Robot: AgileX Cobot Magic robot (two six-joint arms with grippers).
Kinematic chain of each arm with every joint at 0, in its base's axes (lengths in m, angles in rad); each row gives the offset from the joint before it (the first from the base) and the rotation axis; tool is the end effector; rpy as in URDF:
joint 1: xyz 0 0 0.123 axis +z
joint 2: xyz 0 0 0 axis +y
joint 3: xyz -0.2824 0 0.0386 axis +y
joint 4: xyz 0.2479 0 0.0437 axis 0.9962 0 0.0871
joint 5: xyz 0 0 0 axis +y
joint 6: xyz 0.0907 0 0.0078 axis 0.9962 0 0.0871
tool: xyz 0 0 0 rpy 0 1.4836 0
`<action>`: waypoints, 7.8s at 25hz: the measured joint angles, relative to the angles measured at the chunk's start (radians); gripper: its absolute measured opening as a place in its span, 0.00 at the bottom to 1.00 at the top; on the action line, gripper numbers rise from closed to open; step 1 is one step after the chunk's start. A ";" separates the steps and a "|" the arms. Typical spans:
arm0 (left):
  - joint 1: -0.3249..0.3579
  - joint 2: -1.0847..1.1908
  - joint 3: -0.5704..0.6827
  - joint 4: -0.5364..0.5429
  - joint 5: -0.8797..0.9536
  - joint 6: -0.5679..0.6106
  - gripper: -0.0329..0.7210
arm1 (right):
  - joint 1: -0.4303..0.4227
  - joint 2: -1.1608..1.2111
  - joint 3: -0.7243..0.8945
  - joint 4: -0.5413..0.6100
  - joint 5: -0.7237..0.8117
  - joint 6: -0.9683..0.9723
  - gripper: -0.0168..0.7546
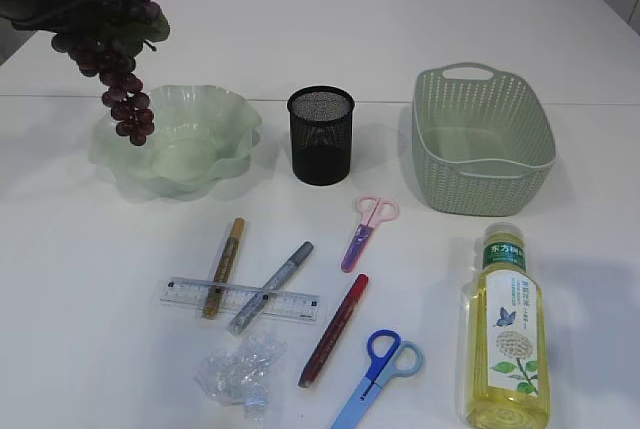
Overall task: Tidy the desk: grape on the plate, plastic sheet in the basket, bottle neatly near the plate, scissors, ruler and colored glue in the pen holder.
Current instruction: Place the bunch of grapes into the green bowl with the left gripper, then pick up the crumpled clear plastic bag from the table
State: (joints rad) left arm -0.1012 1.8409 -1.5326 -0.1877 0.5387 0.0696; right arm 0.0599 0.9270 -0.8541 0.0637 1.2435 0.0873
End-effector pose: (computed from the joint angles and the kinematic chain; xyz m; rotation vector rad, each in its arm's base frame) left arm 0.4250 -0.0519 0.2893 0.0591 2.3270 -0.2085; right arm 0.1416 0.0140 0.3119 0.0525 2.8025 0.1248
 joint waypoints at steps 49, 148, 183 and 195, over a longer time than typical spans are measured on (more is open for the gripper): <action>-0.067 0.227 -0.032 0.101 -0.120 0.000 0.26 | 0.000 0.002 0.000 -0.020 0.000 0.000 0.66; -0.067 0.162 -0.439 0.042 0.700 -0.044 0.65 | 0.000 0.002 0.000 0.162 0.000 -0.007 0.66; -0.067 -0.619 0.008 0.041 0.722 -0.116 0.65 | 0.534 0.285 -0.047 0.386 -0.153 -0.087 0.66; -0.067 -0.687 0.028 0.041 0.728 -0.118 0.65 | 0.671 0.657 -0.338 0.212 -0.094 0.215 0.66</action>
State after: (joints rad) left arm -0.1679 1.1540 -1.5047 -0.1465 1.2665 -0.0483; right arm 0.7309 1.5843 -1.1924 0.2762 1.1493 0.3025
